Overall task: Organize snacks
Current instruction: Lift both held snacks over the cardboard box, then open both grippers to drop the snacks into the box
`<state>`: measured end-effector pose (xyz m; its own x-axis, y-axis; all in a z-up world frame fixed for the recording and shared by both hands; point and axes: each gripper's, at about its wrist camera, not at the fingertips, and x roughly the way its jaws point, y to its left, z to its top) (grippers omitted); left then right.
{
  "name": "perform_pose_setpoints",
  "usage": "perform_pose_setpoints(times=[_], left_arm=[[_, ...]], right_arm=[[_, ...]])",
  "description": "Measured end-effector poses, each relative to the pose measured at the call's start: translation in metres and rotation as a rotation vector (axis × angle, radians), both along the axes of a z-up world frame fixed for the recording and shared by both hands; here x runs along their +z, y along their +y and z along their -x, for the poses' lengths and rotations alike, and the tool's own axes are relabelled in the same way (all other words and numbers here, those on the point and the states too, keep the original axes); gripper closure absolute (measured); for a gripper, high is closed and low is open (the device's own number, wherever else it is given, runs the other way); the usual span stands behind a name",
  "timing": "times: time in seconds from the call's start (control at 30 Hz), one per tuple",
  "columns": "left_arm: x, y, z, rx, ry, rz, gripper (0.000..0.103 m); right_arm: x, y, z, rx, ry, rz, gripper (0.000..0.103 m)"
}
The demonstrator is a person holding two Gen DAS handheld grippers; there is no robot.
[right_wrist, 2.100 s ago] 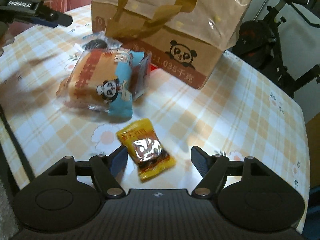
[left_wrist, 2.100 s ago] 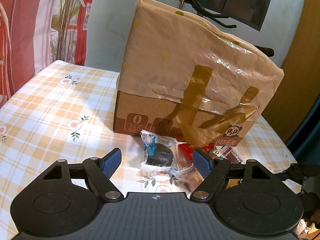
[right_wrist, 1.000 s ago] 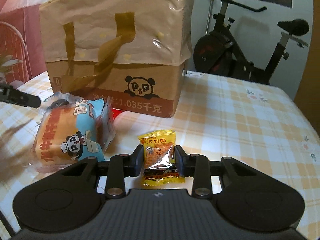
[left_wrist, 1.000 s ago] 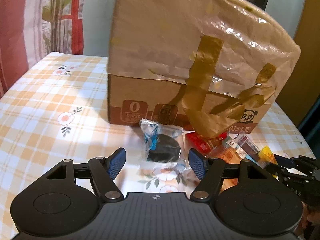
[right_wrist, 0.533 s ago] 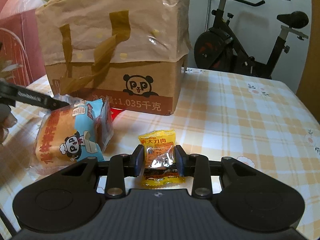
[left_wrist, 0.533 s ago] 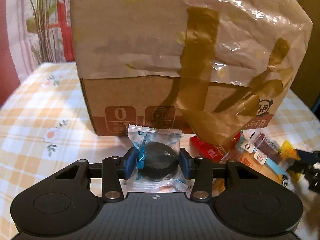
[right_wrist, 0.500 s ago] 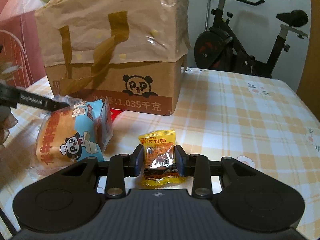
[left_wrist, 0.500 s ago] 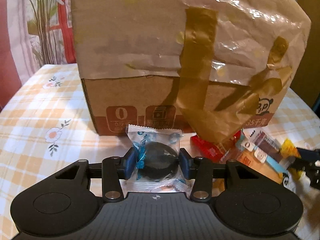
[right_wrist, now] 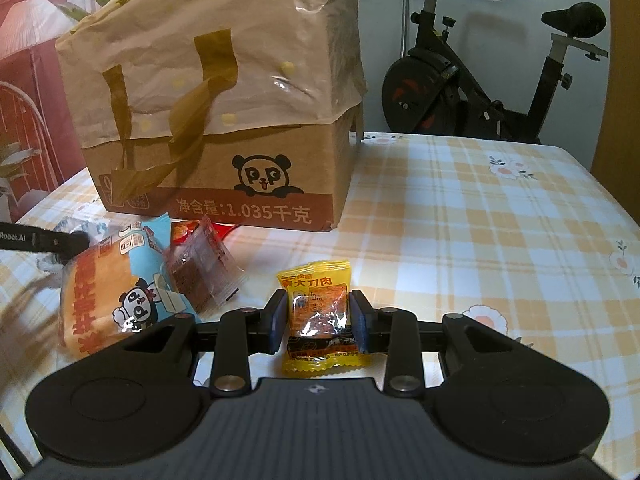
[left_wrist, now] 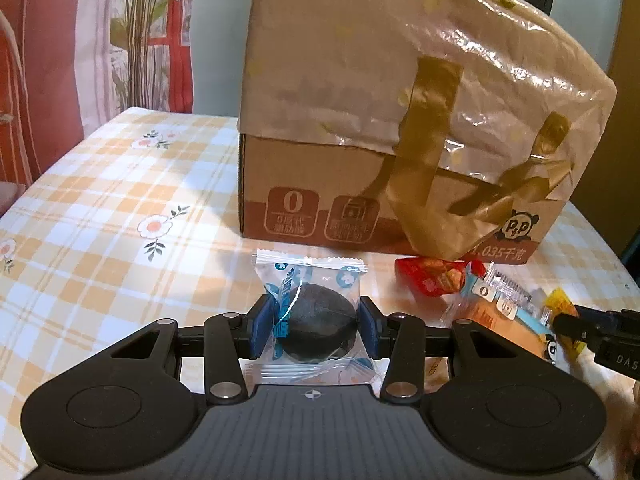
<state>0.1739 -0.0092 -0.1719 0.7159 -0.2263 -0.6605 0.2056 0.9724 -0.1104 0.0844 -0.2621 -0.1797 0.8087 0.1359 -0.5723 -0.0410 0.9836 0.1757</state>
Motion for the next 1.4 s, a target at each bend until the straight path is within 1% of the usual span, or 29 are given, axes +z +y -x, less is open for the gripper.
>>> perform_pose_setpoints(times=[0.2, 0.47, 0.57, 0.7, 0.8, 0.87, 0.93, 1.03, 1.1, 1.13, 1.2, 1.3, 1.33, 1.4], left_arm=[[-0.002, 0.001, 0.001, -0.002, 0.002, 0.000, 0.056], [0.005, 0.005, 0.004, -0.002, -0.023, 0.008, 0.056], [0.017, 0.009, 0.004, 0.000, -0.044, 0.015, 0.056], [0.045, 0.019, 0.013, -0.001, -0.102, 0.041, 0.056], [0.067, 0.024, 0.020, -0.004, -0.151, 0.052, 0.056], [0.083, 0.026, 0.023, -0.019, -0.203, 0.063, 0.055], [0.101, 0.024, 0.026, -0.037, -0.263, 0.066, 0.055], [0.129, 0.019, 0.025, -0.072, -0.337, 0.097, 0.055], [0.144, 0.011, 0.022, -0.097, -0.376, 0.105, 0.055], [0.151, 0.007, 0.019, -0.108, -0.396, 0.106, 0.055], [0.163, 0.000, 0.011, -0.116, -0.424, 0.117, 0.055], [0.175, -0.008, -0.003, -0.117, -0.457, 0.160, 0.055], [0.177, -0.012, -0.012, -0.119, -0.451, 0.165, 0.055], [0.178, -0.014, -0.030, -0.100, -0.414, 0.176, 0.055]], right_arm=[[0.000, 0.001, 0.000, 0.000, 0.001, 0.000, 0.068], [0.000, 0.000, 0.000, -0.009, 0.002, -0.009, 0.068], [0.003, -0.003, 0.003, -0.019, -0.009, -0.008, 0.068], [0.013, -0.008, 0.012, -0.032, -0.041, -0.009, 0.068], [0.032, -0.011, 0.017, -0.032, -0.088, -0.013, 0.068], [0.051, -0.011, 0.019, -0.016, -0.138, -0.012, 0.068], [0.074, -0.010, 0.020, 0.010, -0.203, -0.001, 0.068], [0.114, -0.006, 0.018, 0.030, -0.330, -0.005, 0.068], [0.139, 0.000, 0.016, 0.053, -0.417, 0.002, 0.068], [0.148, 0.003, 0.013, 0.070, -0.444, 0.003, 0.068], [0.166, 0.011, 0.001, 0.119, -0.478, 0.008, 0.068], [0.184, 0.024, -0.026, 0.174, -0.500, 0.027, 0.068], [0.189, 0.027, -0.040, 0.177, -0.489, 0.015, 0.068], [0.193, 0.032, -0.064, 0.176, -0.466, -0.002, 0.068]])
